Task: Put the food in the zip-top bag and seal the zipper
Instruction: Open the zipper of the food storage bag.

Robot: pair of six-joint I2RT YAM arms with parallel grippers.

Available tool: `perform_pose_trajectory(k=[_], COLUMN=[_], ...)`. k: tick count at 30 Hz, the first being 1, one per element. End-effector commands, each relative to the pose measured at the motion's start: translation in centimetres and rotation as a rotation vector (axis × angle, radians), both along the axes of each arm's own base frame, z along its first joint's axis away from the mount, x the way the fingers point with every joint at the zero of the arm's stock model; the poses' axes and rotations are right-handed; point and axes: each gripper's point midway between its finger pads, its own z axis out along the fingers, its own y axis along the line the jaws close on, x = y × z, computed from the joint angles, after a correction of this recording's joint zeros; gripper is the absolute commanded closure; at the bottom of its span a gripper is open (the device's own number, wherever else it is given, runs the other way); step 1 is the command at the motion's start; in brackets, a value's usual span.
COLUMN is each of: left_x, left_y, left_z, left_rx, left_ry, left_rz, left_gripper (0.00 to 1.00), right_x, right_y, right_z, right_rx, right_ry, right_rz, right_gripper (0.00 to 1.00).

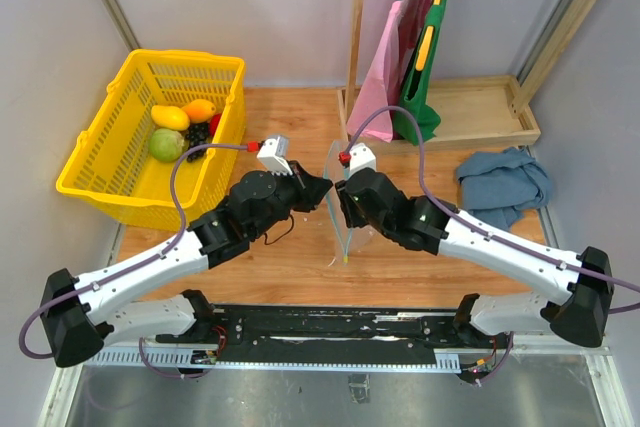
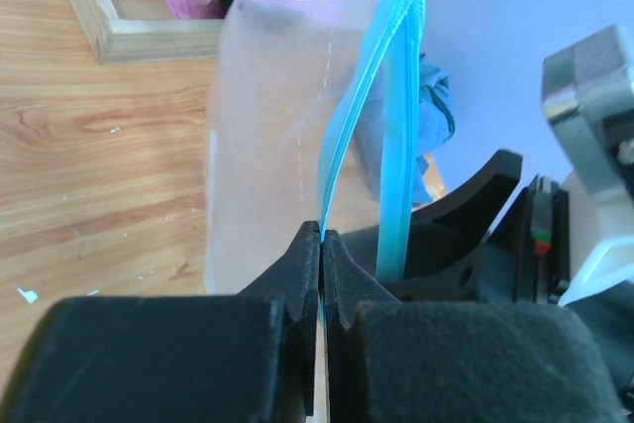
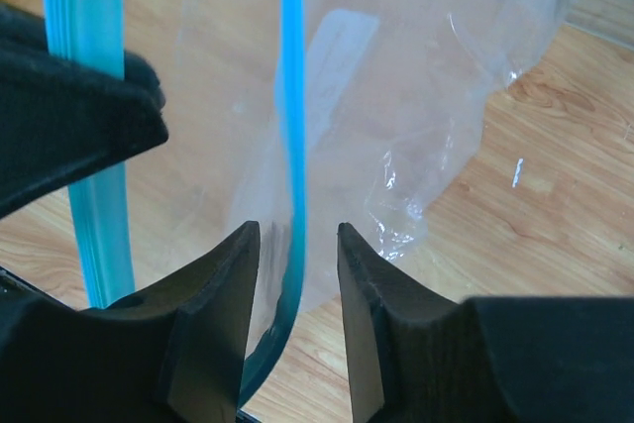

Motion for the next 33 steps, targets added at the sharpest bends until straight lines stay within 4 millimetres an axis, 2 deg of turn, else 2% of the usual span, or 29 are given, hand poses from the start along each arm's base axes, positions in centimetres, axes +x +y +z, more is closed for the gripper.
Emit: perform_pose_trajectory(k=[1,2,6,10,17,22,25,30,33], left_x=[0.4,0.4,0.1,-0.3,-1.0,-1.5,-1.7,-1.8,-1.6], left_y=[0.3,0.4,1.6,2.8,3.3,3.7,4.1,3.5,2.8], left_z=[1.9,1.8,1.9,0.8,-2.4,-4.5,-5.9,-6.0,-5.2], left_rx=[-0.078,-0.071,-0.018,0.040,0.179,0.291,0.348,0.367,0.348], left_ry=[-0.030,-0.030,-0.041,-0.020,0.057,0.108,0.142,0.149,0.124], left_rz=[0.033,0.034,0.050,0.069,0.039,0.015,0.011,-0.022,-0.041], left_gripper=[1.00,1.00,1.00,1.00,1.00,1.00,1.00,1.00,1.00], right_x=[-0.4,-0.4,0.6,1.1,1.5,2.3,2.5,2.8,2.6], right_y=[0.2,0.2,-2.1,-4.0,-6.1,-9.1,-10.1,-11.6,-10.1], right_z=[-0.3,-0.2,1.4,3.4,5.9,7.6,7.9,8.9,7.9], right_rx=[0.001,-0.010,-0.107,-0.175,-0.254,-0.345,-0.360,-0.355,-0.313], right_ry=[-0.009,-0.011,-0.101,-0.181,-0.272,-0.323,-0.320,-0.368,-0.337], right_rz=[-0.015,-0.009,-0.046,-0.054,-0.061,-0.146,-0.152,-0.232,-0.152], right_gripper=[0.62,0.66,0.84,0.99,0.99,1.00,0.99,1.00,0.99])
